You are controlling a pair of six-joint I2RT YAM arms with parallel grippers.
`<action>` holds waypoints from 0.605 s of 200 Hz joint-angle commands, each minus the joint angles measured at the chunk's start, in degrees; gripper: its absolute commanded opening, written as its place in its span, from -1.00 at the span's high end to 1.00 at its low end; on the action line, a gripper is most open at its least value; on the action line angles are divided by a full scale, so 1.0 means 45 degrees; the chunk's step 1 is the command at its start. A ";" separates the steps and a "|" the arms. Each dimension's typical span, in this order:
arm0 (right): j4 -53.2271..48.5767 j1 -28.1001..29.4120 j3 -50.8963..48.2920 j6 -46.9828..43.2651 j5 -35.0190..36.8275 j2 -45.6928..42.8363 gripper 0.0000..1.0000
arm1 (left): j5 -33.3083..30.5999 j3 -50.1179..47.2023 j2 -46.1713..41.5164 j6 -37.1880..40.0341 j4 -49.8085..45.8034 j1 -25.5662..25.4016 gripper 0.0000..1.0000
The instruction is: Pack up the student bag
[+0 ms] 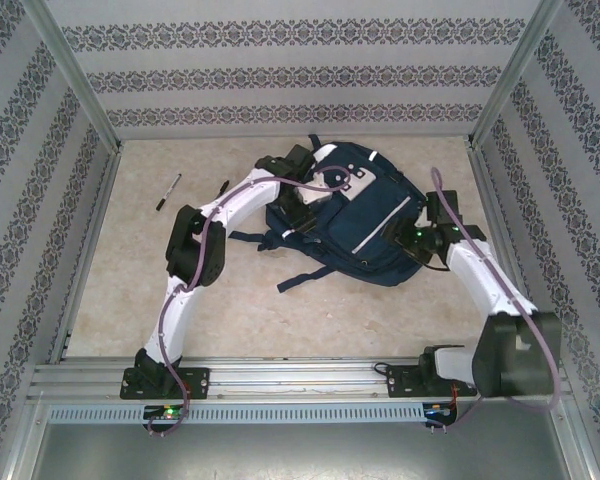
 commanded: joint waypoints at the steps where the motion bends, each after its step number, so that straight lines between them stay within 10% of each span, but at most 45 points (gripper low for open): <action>1: 0.1213 -0.0011 0.0448 -0.0522 -0.0588 0.1289 -0.04 | 0.0604 -0.2009 -0.0976 -0.1526 0.1742 -0.0097 -0.13; 44: 0.2043 -0.0235 0.1222 -0.0945 -0.0825 0.3328 0.29 | 0.3127 -0.8184 -0.4131 -0.4374 0.6002 -0.0370 0.02; 121: 0.2790 -0.0334 0.1945 -0.2072 -0.3032 0.4308 0.41 | 0.3964 -1.2702 -0.8798 -0.5441 0.5512 -0.2704 0.06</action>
